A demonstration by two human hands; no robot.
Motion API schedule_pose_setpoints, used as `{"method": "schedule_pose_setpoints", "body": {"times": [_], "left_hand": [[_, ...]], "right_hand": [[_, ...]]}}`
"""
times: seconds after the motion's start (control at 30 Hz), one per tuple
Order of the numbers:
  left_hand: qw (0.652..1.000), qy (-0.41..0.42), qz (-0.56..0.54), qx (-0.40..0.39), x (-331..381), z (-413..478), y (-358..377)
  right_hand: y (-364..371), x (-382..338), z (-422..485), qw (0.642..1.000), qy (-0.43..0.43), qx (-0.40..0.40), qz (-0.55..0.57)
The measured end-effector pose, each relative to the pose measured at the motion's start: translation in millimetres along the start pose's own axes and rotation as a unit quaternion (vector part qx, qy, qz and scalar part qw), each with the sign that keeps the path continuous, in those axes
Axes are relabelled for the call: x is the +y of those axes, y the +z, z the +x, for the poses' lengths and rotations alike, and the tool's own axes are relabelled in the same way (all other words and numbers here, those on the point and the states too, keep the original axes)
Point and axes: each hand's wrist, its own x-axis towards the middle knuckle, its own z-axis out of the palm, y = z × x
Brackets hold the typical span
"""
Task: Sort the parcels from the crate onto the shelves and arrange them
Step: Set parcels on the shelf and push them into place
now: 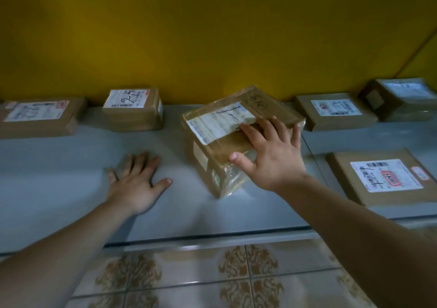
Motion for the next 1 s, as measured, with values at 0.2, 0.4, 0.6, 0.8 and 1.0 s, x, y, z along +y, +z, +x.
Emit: {"method": "schedule_pose_setpoints", "body": {"times": [0.2, 0.4, 0.6, 0.8, 1.0], "left_hand": [[1.000, 0.000, 0.014, 0.022, -2.2, 2.7, 4.4], [0.999, 0.005, 0.023, 0.022, -2.5, 1.9, 4.3], [0.999, 0.015, 0.023, 0.031, -6.0, 3.0, 8.3], [0.999, 0.011, 0.023, 0.023, -6.3, 4.8, 10.2], [1.000, 0.009, 0.011, 0.028, -4.9, 2.7, 9.5]], "right_hand": [[9.1, -24.8, 53.2, 0.995, 0.090, -0.019, -0.032], [23.3, -23.3, 59.8, 0.995, 0.083, 0.016, -0.045], [29.7, -40.2, 98.6, 0.992, 0.114, 0.033, -0.029], [32.0, -41.9, 123.4, 0.990, 0.133, 0.040, -0.029], [39.6, -40.5, 123.2, 0.989, 0.132, 0.067, -0.019]]}}
